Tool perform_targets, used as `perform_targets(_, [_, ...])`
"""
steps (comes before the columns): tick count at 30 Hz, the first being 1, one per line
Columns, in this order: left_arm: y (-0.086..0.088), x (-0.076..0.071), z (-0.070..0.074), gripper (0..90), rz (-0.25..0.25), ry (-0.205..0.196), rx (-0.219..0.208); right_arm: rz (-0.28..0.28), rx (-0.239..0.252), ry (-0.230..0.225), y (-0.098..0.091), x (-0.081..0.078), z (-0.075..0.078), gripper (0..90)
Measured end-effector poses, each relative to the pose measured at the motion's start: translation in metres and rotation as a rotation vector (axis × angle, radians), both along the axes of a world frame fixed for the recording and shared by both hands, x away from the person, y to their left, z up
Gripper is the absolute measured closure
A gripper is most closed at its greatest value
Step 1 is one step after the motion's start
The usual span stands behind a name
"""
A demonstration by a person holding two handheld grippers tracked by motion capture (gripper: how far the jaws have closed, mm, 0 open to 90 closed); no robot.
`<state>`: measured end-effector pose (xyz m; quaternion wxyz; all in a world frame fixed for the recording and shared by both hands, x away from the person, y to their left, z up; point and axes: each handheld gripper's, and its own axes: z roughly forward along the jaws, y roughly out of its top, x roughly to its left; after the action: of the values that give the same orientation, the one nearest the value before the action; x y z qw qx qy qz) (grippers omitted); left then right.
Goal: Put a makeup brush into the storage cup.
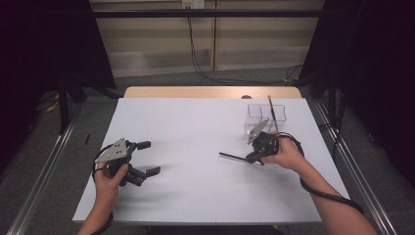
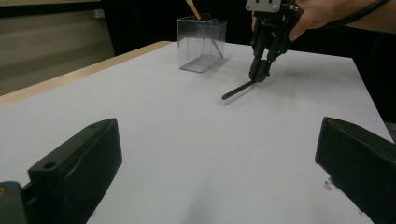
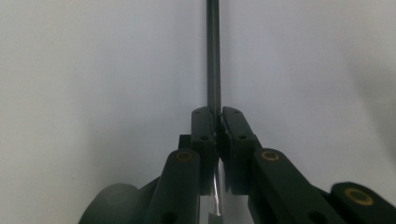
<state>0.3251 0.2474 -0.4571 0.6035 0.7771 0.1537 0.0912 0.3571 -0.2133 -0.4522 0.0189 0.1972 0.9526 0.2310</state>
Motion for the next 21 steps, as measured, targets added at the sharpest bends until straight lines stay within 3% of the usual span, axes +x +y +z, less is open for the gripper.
perform_targets(7, [-0.0018,0.0001,0.0003,0.5,0.003,0.002,0.006,0.012,0.022,-0.018,-0.0002,-0.0029,0.0048,84.2])
perform_targets(14, [-0.0043,0.0009,-0.0004,0.5,-0.001,0.006,0.009,0.009,0.033,0.001,-0.0042,-0.0057,0.0038,84.3])
perform_targets(17, [-0.0054,0.0015,-0.0012,0.5,-0.004,0.006,0.012,0.03,-0.01,0.004,-0.0025,-0.0068,0.0028,84.2])
perform_targets(21, [-0.0065,0.0015,-0.0015,0.5,-0.009,0.009,0.016,0.001,-0.032,0.01,-0.0019,-0.0057,0.0013,84.0])
